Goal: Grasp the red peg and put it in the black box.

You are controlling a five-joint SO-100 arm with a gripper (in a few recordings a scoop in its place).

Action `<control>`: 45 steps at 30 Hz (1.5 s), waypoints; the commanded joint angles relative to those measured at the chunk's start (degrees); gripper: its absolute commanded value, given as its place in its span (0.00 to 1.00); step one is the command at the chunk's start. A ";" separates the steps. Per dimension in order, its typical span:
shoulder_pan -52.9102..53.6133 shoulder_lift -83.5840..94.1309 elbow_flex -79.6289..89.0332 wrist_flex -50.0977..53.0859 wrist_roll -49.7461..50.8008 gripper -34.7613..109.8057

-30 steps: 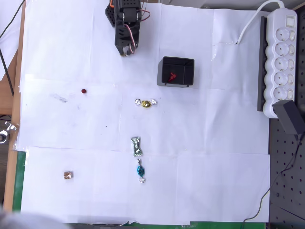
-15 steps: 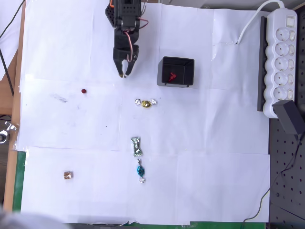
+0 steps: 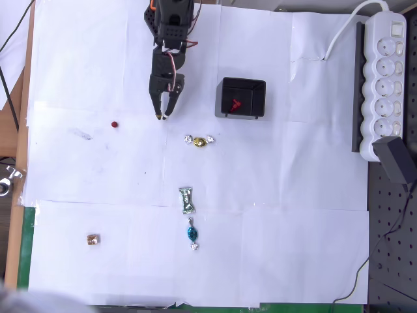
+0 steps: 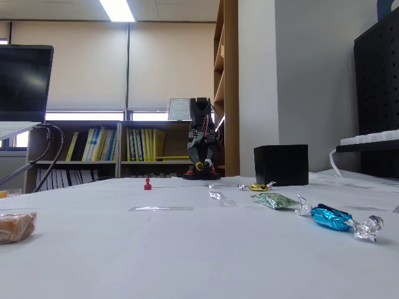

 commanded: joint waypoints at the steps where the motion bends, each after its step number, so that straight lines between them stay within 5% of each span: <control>1: 0.09 1.85 -4.22 -5.54 -0.35 0.24; 17: 8.35 42.54 -0.97 -46.58 -4.92 0.24; 45: 17.75 56.78 3.78 -57.22 -5.98 0.24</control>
